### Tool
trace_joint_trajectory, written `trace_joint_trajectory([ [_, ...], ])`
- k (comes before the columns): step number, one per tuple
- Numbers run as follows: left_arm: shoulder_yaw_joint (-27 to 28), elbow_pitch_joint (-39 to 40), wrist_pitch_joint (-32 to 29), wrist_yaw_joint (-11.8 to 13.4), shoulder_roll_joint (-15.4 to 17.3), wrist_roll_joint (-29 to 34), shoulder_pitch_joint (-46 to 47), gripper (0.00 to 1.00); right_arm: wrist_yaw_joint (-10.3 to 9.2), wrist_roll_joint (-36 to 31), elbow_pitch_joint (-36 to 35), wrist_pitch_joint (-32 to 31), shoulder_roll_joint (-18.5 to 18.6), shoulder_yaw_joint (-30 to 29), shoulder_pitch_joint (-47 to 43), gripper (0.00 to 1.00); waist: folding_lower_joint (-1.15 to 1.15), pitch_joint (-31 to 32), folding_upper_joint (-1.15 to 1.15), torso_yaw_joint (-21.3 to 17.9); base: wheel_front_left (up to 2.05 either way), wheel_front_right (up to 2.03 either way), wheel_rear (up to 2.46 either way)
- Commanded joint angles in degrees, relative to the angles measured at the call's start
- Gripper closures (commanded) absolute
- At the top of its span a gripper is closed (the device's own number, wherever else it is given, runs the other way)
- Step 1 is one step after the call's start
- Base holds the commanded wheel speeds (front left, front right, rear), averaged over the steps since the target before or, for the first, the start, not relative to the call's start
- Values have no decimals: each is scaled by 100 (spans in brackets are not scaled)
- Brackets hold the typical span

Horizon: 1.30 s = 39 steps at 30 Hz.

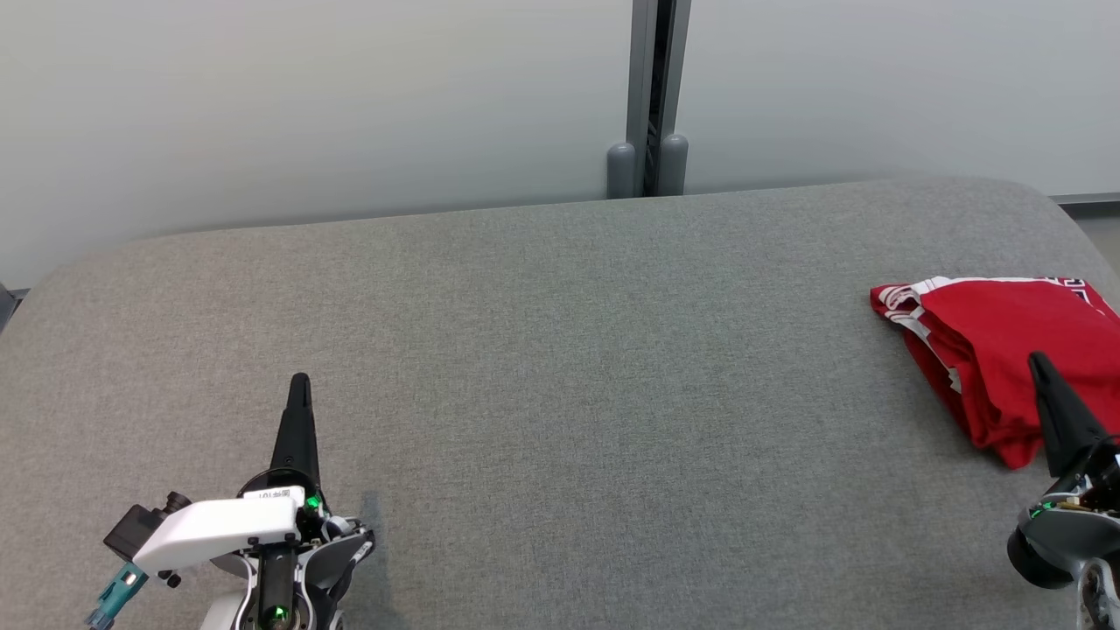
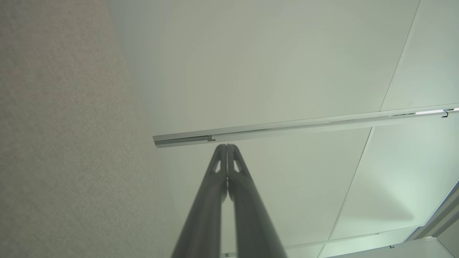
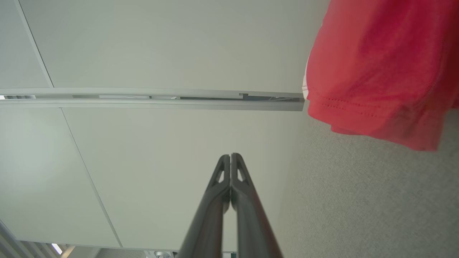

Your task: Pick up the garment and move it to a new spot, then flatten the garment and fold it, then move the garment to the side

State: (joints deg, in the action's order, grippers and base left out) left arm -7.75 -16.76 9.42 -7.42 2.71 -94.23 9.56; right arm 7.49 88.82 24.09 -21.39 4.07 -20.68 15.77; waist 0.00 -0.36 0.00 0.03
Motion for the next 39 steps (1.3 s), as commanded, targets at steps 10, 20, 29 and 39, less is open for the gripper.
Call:
trace_joint_trajectory([
  [10, 23, 0, -6, -23, 17, -24, 44, 100, 0, 34, 4, -6, 47, 1, 24, 100, 0, 0, 0, 0, 0, 0, 0],
  [20, 22, 0, -6, -23, 17, -25, 44, 100, 0, 35, 3, 1, 51, 5, 21, 100, 0, 0, 0, 0, 0, 0, 0],
  [29, 22, 1, -5, -24, 17, -25, 44, 100, 0, 38, 4, 7, 55, 10, 19, 100, 0, 0, 0, 0, 0, 0, 0],
  [39, 22, 1, -5, -23, 17, -25, 44, 100, 0, 40, 4, 7, 57, 15, 17, 100, 0, 0, 0, 0, 0, 0, 0],
])
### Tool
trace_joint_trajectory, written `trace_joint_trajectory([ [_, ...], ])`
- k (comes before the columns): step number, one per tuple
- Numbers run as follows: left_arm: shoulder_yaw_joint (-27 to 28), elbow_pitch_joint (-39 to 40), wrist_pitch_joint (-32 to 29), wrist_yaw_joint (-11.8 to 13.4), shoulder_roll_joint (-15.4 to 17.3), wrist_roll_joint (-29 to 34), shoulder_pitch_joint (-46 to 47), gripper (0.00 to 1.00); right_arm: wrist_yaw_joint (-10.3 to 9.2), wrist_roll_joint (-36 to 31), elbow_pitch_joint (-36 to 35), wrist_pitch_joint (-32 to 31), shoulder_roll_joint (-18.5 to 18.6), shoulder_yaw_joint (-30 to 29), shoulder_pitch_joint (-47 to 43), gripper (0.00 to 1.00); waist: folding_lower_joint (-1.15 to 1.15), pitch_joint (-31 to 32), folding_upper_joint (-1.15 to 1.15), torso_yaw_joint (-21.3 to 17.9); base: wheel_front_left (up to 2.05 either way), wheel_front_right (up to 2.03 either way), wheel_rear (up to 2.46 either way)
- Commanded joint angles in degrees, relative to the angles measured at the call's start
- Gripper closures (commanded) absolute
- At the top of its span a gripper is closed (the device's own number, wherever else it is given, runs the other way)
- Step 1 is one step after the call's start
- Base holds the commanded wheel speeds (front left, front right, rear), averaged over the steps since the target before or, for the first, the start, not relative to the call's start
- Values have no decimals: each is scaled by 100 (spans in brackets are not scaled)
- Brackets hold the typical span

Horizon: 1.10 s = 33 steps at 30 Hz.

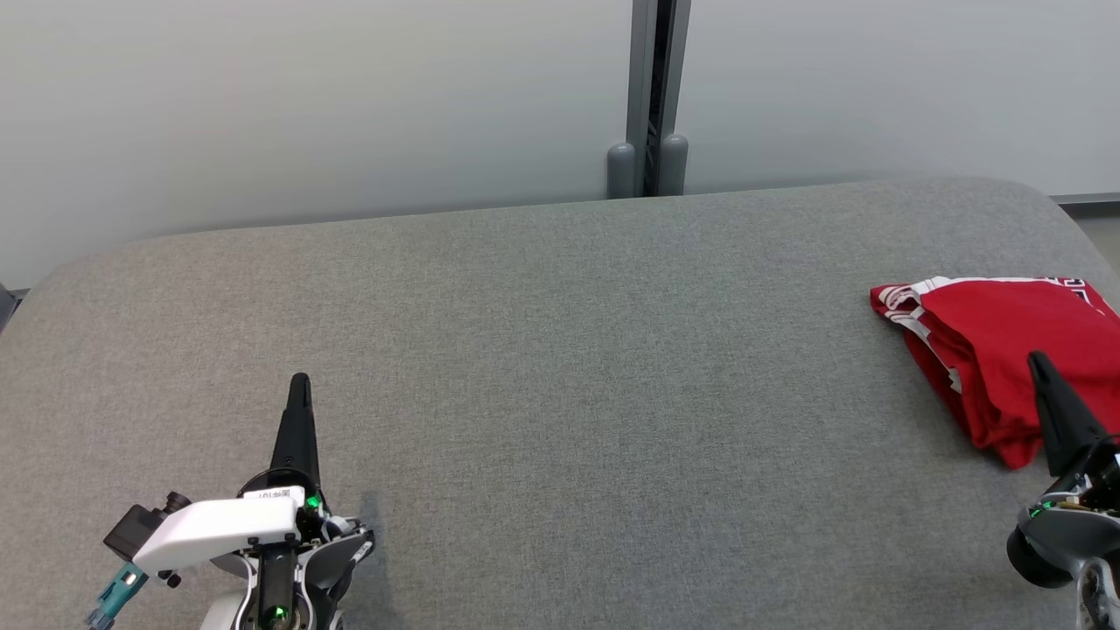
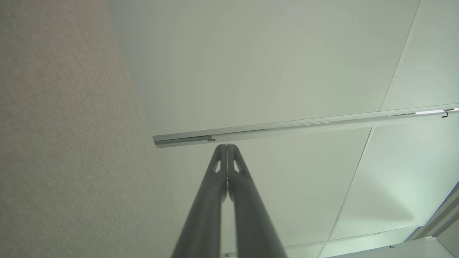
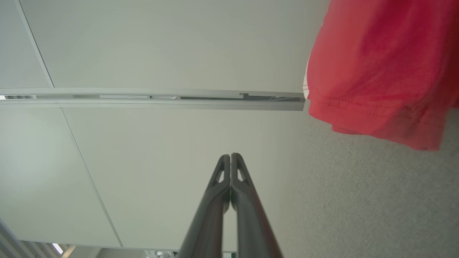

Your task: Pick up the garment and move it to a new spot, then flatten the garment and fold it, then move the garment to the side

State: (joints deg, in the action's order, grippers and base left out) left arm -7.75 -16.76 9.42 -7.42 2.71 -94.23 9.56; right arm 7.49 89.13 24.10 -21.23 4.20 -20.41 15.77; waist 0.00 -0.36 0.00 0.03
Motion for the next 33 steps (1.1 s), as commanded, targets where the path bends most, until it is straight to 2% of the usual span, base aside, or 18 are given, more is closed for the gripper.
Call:
trace_joint_trajectory([
  [1, 22, 1, -5, -24, 17, -25, 44, 100, 0, 10, 3, -8, 44, -13, 17, 100, 0, 0, 0, 0, 0, 0, 0],
  [33, 21, 2, -5, -24, 17, -25, 44, 100, 0, 25, 2, 3, 51, -1, 13, 100, 0, 0, 0, 0, 0, 0, 0],
])
